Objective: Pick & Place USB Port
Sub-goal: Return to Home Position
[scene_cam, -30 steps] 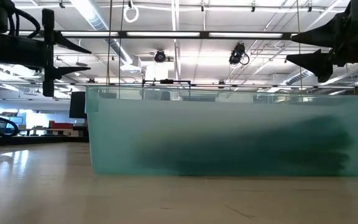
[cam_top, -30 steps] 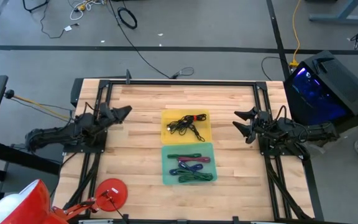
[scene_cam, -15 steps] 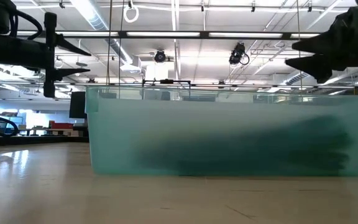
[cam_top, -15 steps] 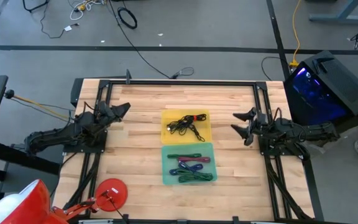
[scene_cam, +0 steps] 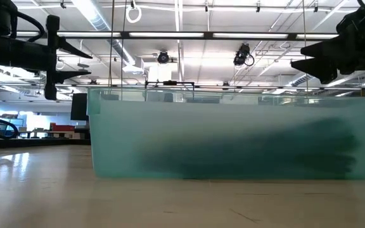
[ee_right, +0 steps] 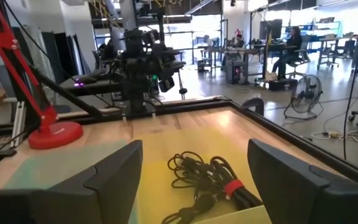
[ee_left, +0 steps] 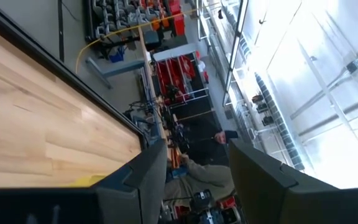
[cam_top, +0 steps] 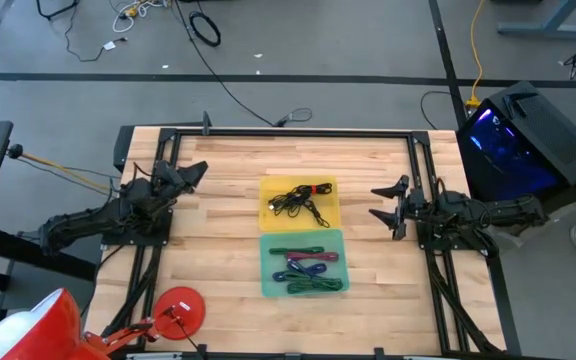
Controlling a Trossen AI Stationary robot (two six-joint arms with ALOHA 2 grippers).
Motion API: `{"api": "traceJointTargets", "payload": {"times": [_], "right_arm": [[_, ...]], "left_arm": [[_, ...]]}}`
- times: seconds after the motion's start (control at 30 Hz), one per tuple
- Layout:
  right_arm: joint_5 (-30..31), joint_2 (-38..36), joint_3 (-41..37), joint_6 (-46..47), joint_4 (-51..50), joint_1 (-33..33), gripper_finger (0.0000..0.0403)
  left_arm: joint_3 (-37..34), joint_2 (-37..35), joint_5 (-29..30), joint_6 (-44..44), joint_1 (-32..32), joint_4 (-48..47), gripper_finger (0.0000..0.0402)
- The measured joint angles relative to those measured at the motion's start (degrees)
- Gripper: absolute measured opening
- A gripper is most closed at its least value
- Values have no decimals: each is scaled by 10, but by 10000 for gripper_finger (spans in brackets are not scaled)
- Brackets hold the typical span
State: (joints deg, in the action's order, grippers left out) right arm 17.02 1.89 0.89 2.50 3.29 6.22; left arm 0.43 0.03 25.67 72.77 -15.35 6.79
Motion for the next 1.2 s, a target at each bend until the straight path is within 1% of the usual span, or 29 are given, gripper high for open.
{"api": "traceJointTargets", "payload": {"times": [0.23, 0.3, 0.33, 0.4, 0.47, 0.53, 0.6, 0.7, 0.77, 0.8, 0.87, 0.97, 1.2], "right_arm": [[0, 0, 0, 0, 0, 0, 291], [0, 0, 0, 0, 0, 0, 291], [0, 0, 0, 0, 0, 0, 291], [0, 0, 0, 0, 0, 0, 291], [0, 0, 0, -1, 1, 0, 291], [0, 0, 0, -1, 1, 0, 291], [0, 0, 0, -1, 1, 0, 291], [0, 0, 0, -1, 1, 0, 291], [0, 0, 0, -1, 1, 0, 291], [0, 0, 0, -1, 1, 0, 291], [0, 0, 0, -1, 1, 0, 291], [0, 0, 0, -1, 1, 0, 291], [0, 0, 0, -1, 1, 0, 291]], "left_arm": [[0, 0, -9, 0, 2, 0, 177], [0, 0, -37, 0, 0, 1, 177], [0, 0, -56, -16, 0, 0, 177], [0, 0, -104, -99, 1, -17, 177], [0, 1, -157, -215, 6, -36, 177], [0, 0, -183, -333, 17, -42, 177], [0, 0, -200, -432, 30, -42, 177], [0, 0, -209, -582, 45, -37, 177], [0, 0, -218, -656, 54, -42, 177], [0, 0, -213, -684, 58, -45, 177], [0, 0, -192, -714, 61, -44, 177], [0, 0, -187, -716, 61, -42, 177], [0, 0, -263, -719, 68, -49, 177]]}}
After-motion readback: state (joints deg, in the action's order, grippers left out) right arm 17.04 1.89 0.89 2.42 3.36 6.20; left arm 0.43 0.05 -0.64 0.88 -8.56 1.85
